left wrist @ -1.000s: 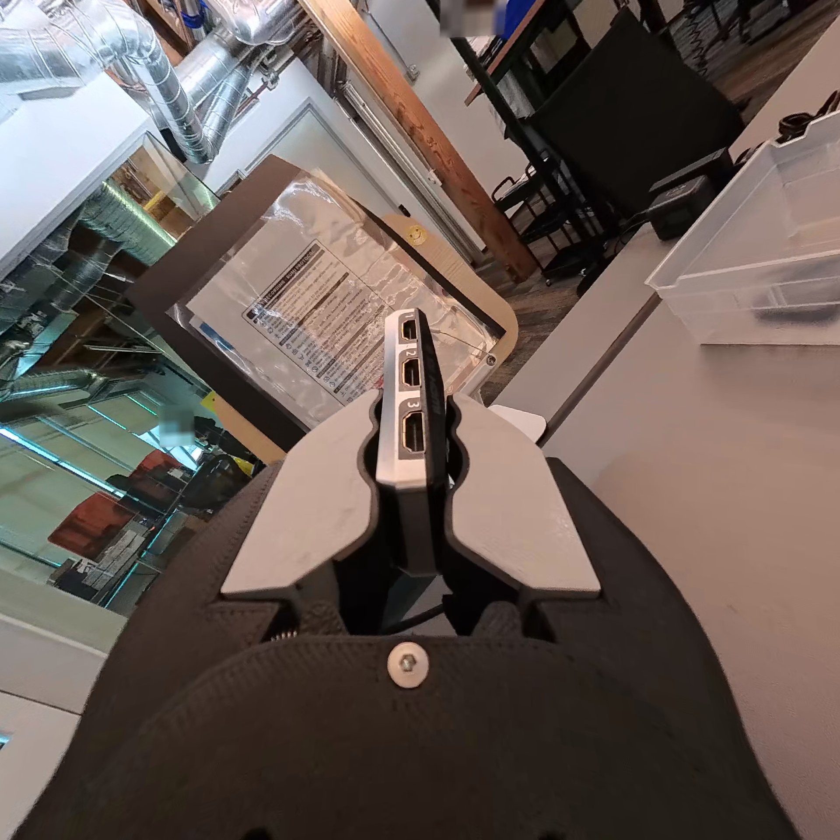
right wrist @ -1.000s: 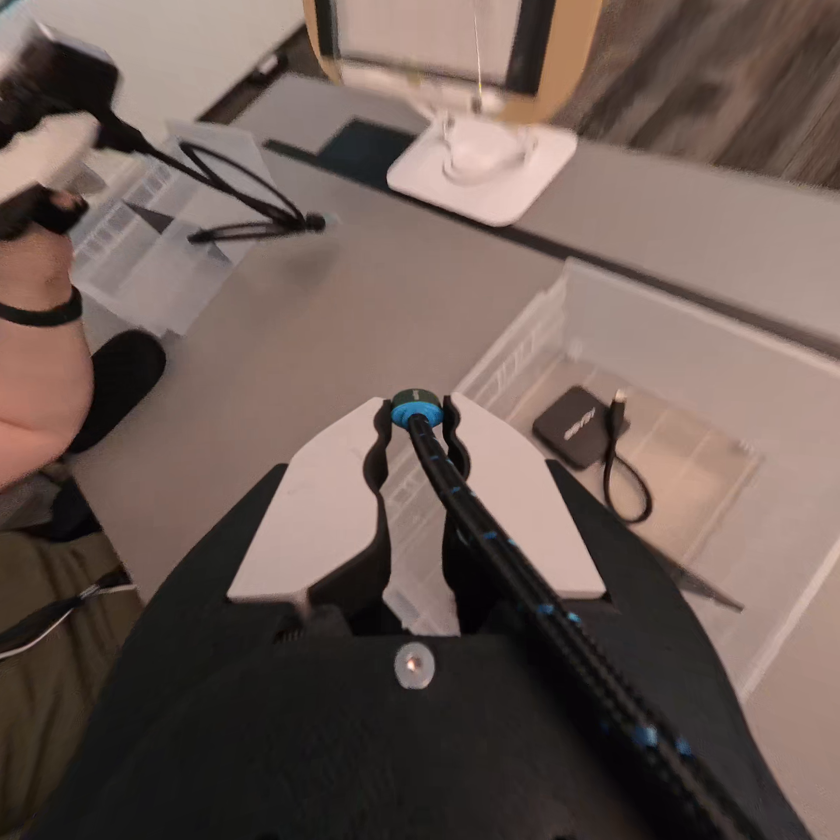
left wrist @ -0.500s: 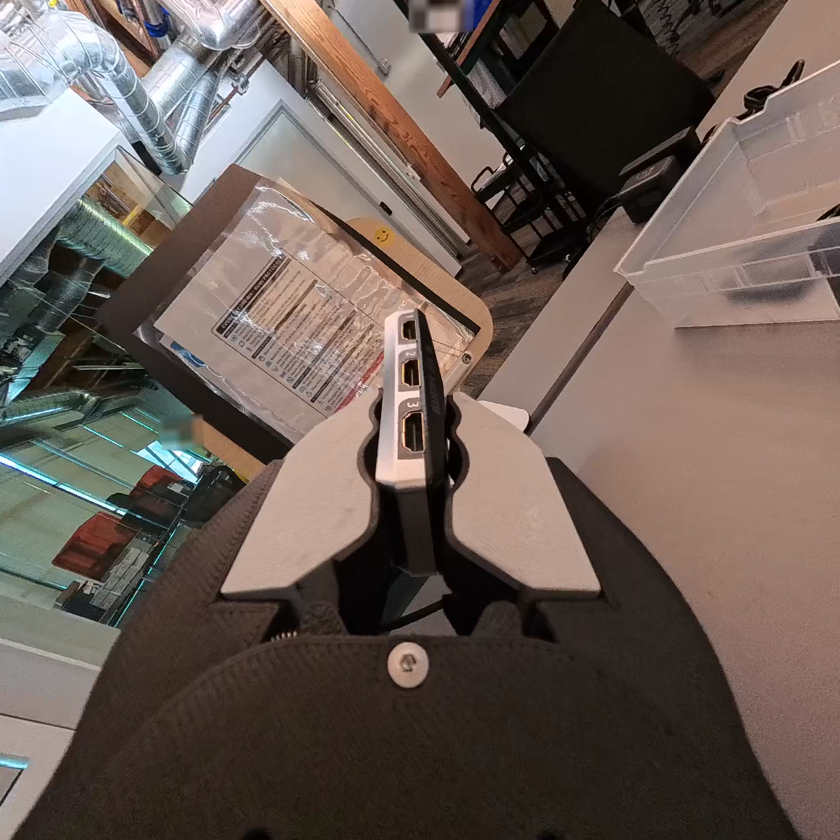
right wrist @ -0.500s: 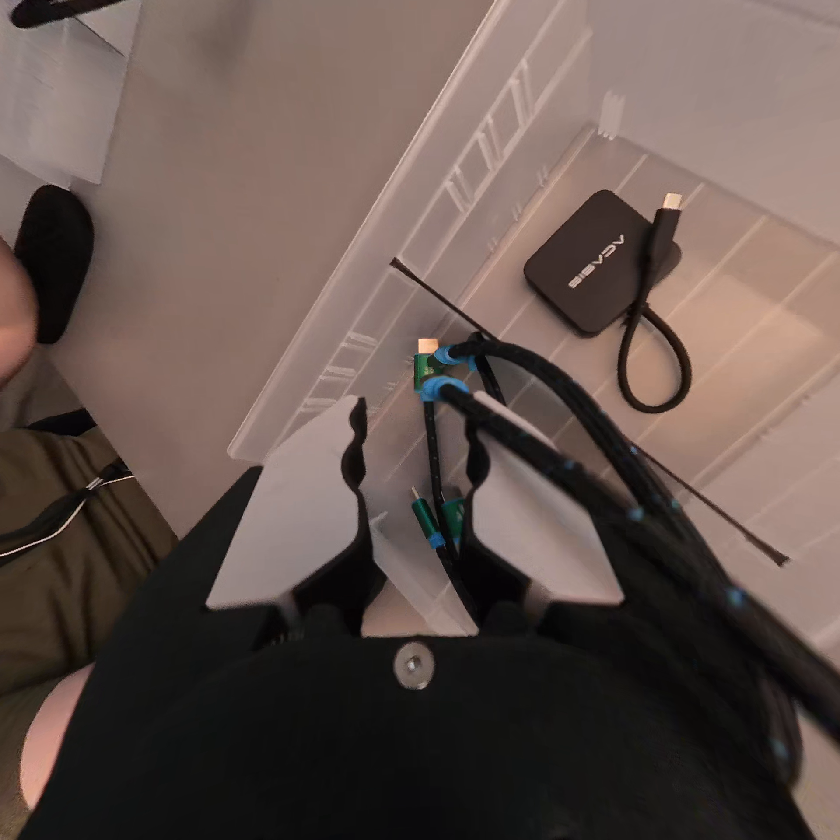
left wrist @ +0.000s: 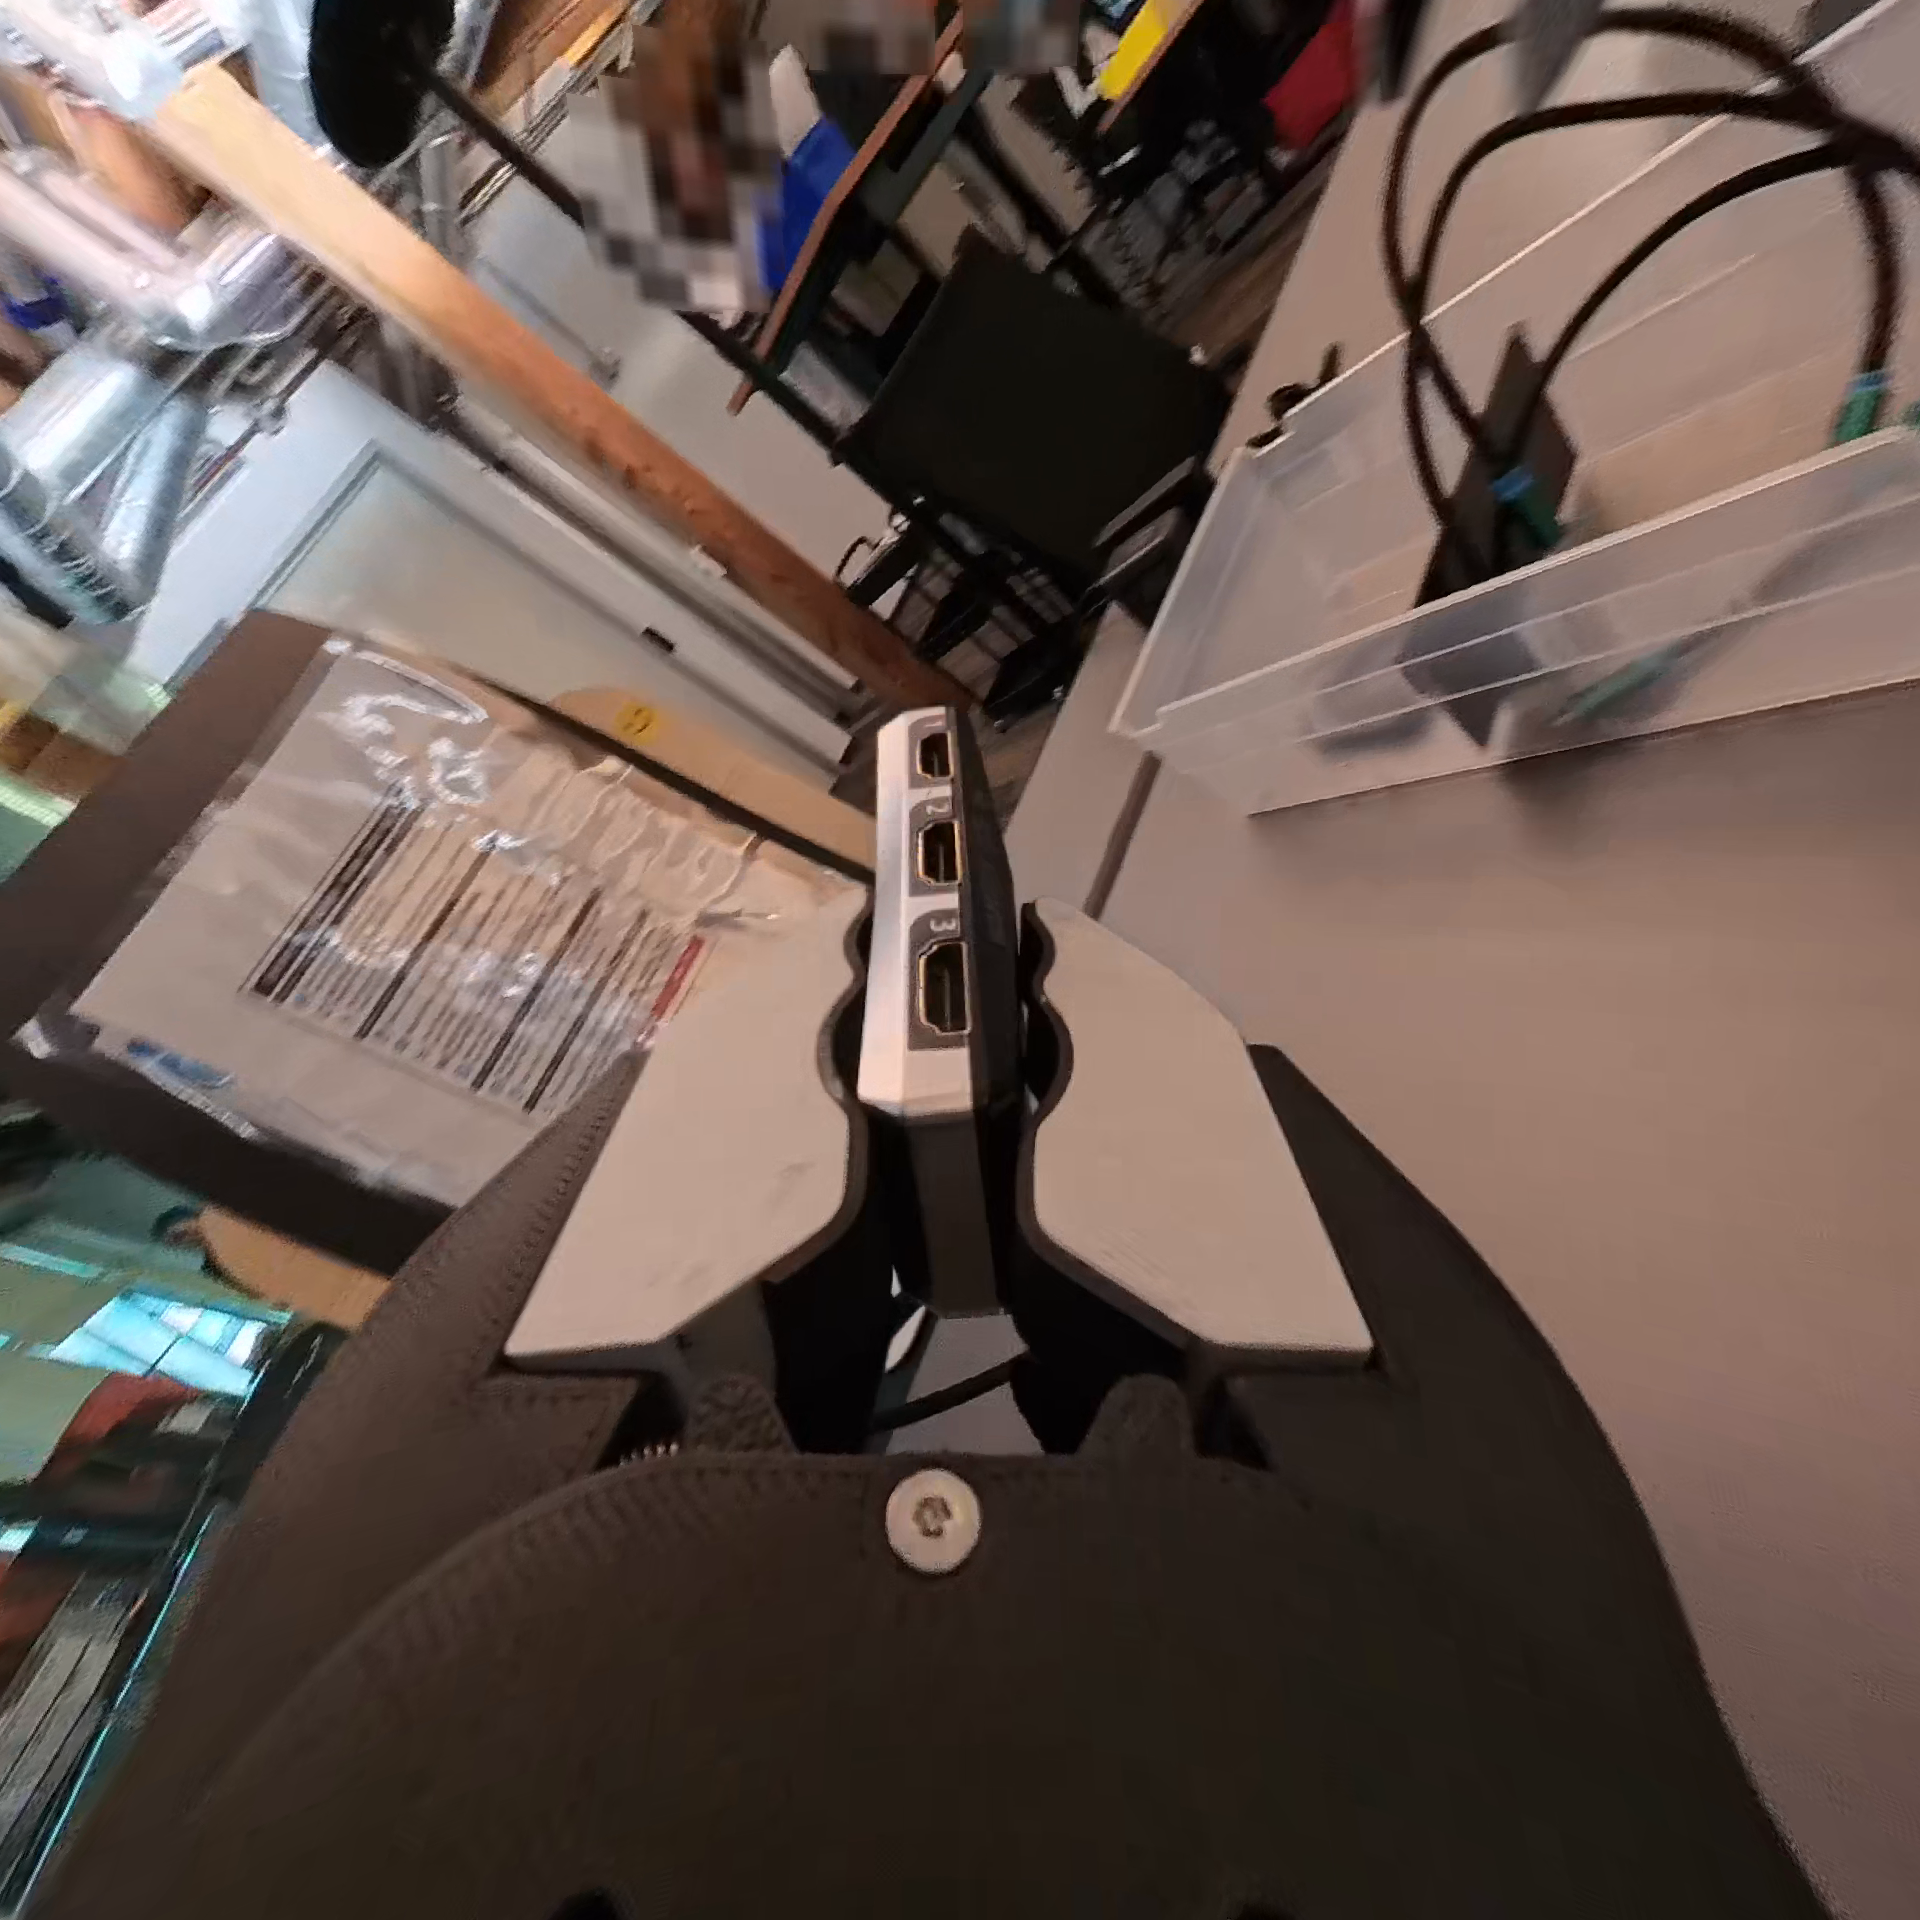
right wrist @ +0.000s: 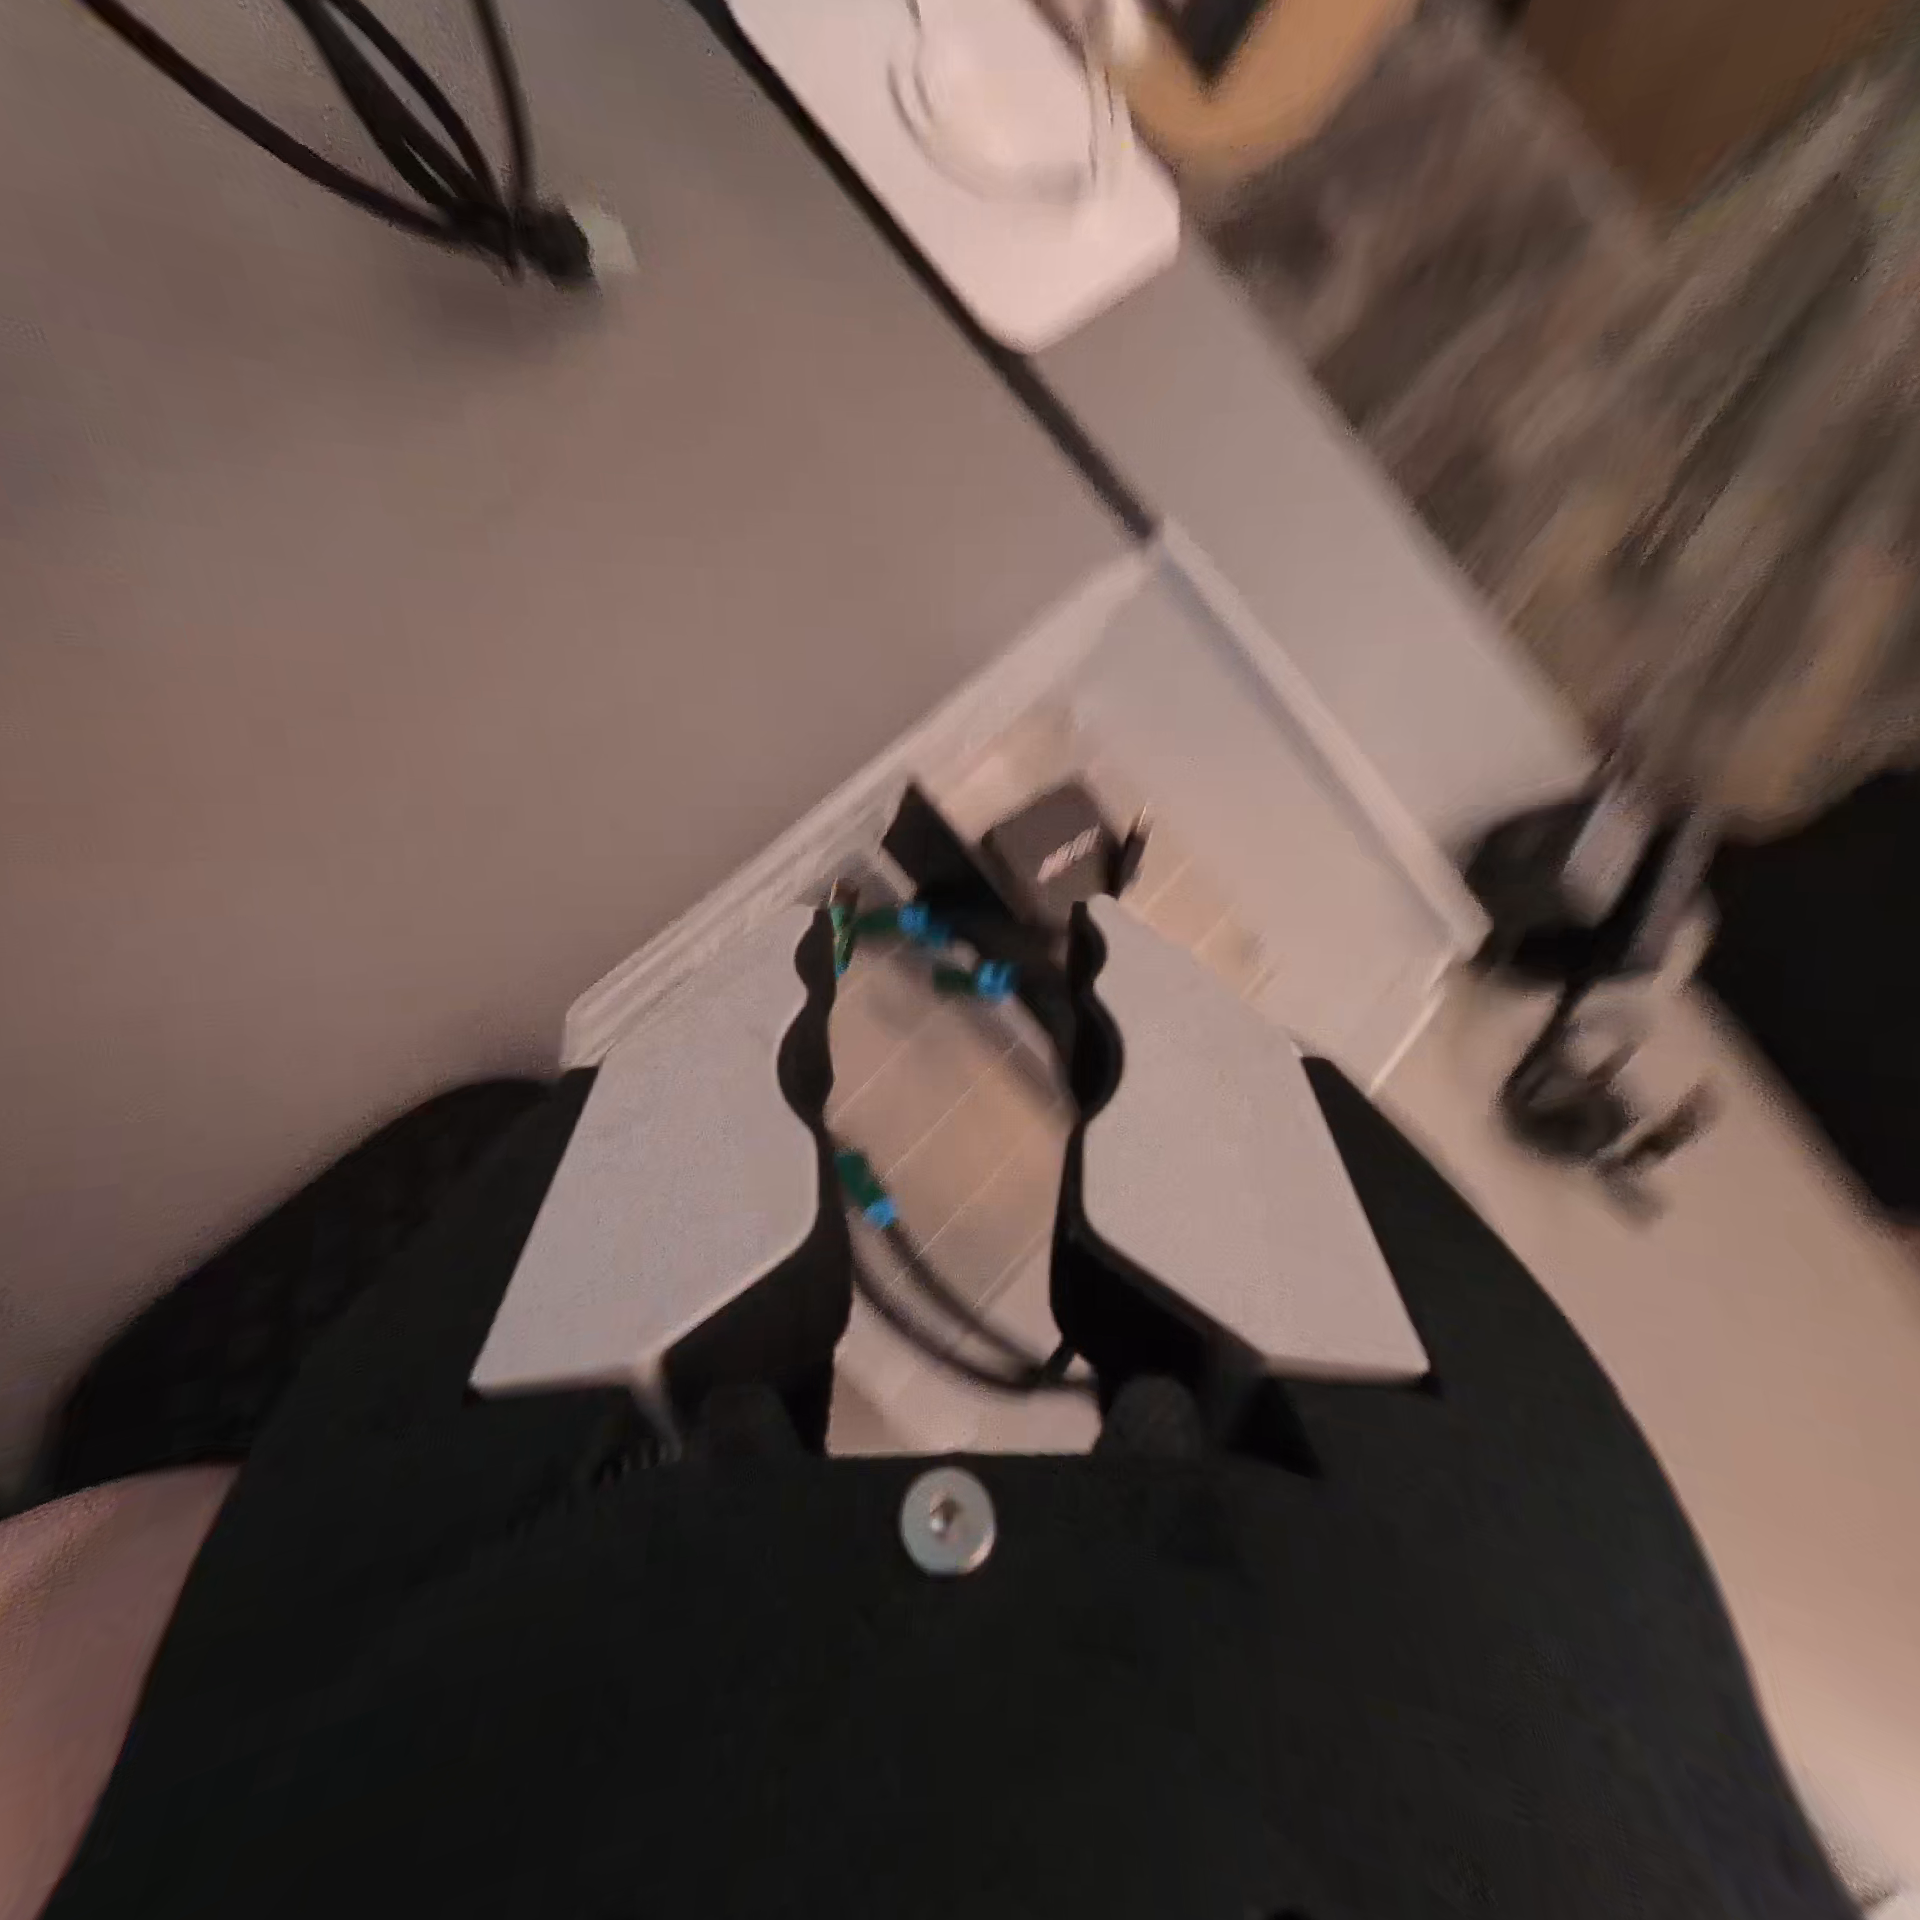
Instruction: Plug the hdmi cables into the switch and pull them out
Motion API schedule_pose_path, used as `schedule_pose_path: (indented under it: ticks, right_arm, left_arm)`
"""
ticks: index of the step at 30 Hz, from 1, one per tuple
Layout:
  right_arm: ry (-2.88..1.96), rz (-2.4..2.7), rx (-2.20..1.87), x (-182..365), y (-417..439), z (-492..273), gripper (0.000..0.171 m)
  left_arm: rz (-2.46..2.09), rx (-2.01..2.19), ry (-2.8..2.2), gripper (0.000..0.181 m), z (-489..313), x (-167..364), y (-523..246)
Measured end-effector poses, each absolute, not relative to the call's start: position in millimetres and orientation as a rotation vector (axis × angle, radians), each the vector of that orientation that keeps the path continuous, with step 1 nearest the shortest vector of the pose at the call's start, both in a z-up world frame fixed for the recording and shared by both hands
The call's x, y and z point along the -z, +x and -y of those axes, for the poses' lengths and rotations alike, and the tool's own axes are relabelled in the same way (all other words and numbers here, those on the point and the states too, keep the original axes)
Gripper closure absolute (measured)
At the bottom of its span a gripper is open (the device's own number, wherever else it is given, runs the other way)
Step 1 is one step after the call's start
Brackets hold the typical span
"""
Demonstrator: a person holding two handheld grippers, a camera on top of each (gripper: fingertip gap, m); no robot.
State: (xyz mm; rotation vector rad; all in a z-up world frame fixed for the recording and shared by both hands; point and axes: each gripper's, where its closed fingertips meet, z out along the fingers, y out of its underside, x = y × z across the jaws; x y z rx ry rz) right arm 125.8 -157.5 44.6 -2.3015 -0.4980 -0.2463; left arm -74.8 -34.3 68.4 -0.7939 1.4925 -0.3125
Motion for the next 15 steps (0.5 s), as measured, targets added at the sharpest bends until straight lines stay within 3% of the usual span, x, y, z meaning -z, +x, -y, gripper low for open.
schedule_pose_path:
  ticks: [3,7,15]
  right_arm:
    - [-2.030,0.809,0.348,-72.1,72.0,122.3,0.143]
    - [-1.637,1.114,0.190,-95.4,-31.9,97.3,0.145]
    - [-1.630,1.375,0.272,-46.4,-73.6,75.9,0.144]
  left_arm:
    - [-1.562,0.359,-0.769,0.156,52.3,-63.1,-71.2]
    - [-1.649,0.356,-0.768,0.156,65.8,-52.6,-68.6]
    - [-1.750,0.365,-0.677,0.156,87.9,-40.7,-66.7]
